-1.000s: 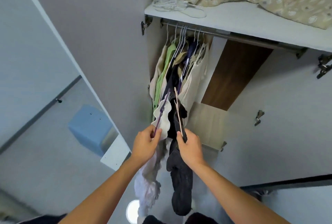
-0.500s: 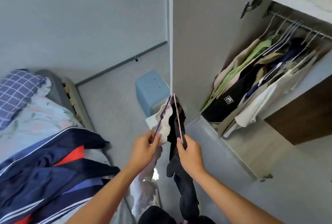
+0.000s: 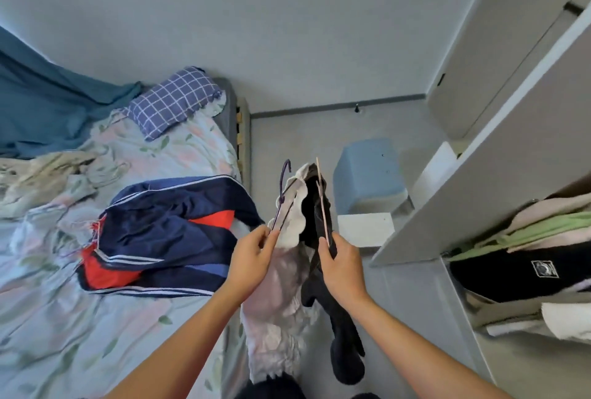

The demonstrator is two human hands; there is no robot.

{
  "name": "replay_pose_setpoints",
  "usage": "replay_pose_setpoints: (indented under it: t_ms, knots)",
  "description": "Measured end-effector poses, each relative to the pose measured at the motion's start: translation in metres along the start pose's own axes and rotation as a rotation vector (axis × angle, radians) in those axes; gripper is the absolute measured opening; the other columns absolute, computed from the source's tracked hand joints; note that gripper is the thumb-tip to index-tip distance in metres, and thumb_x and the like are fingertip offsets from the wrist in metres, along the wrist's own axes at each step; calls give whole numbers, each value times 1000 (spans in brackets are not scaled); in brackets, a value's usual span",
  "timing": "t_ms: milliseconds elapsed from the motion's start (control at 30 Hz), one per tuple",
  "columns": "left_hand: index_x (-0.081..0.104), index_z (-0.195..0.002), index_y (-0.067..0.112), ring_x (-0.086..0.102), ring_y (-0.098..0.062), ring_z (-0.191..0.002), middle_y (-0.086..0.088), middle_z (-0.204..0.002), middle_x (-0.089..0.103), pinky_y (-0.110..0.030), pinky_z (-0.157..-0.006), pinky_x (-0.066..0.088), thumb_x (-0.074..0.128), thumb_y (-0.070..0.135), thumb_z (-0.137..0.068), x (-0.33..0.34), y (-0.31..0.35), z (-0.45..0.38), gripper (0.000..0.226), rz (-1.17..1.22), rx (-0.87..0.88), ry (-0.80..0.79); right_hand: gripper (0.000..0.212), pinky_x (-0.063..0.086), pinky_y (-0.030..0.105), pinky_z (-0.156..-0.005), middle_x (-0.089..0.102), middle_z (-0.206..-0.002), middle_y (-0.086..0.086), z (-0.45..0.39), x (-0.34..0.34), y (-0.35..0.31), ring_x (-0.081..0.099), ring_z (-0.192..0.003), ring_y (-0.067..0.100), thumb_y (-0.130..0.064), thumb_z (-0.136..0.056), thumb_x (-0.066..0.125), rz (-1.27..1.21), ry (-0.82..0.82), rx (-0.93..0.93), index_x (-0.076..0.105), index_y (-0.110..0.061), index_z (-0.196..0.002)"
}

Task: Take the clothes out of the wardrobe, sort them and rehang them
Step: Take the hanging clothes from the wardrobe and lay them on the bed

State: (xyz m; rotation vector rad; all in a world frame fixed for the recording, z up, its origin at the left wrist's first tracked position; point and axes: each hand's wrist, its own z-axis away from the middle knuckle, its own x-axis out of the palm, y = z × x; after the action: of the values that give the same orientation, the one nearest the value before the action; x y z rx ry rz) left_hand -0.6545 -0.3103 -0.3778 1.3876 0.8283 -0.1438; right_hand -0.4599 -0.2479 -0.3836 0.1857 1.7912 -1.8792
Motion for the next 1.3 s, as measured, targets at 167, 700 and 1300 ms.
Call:
replay_pose_setpoints:
  t_ms: [167,700,1300]
  knots:
    - [41,-70,18,39,-13,-59,-5,-64,44,-47,-59,39,54,35,-108,-51,-35,-43,44,25,-27,74,32,32,22,-48,47,-55,-6,-42,57,-46,43,-50,8,-29,-108,52,14,-51,-27,59,-16,-79]
    - [44,-71,22,42,-9,-56,2,-60,47,-32,-56,34,52,43,-108,-131,-100,-141,43,27,-203,170,28,37,30,-51,60,-65,8,-153,182,-117,45,-52,8,-29,-107,53,7,-165,-94,66,-15,-87]
    - [42,-72,18,47,-20,-56,0,-58,46,-31,-51,31,54,40,-108,-144,-178,-222,44,-226,-499,445,37,42,45,-50,51,-58,3,-296,269,-107,49,-51,21,-32,-107,52,84,-463,-210,50,-15,-75]
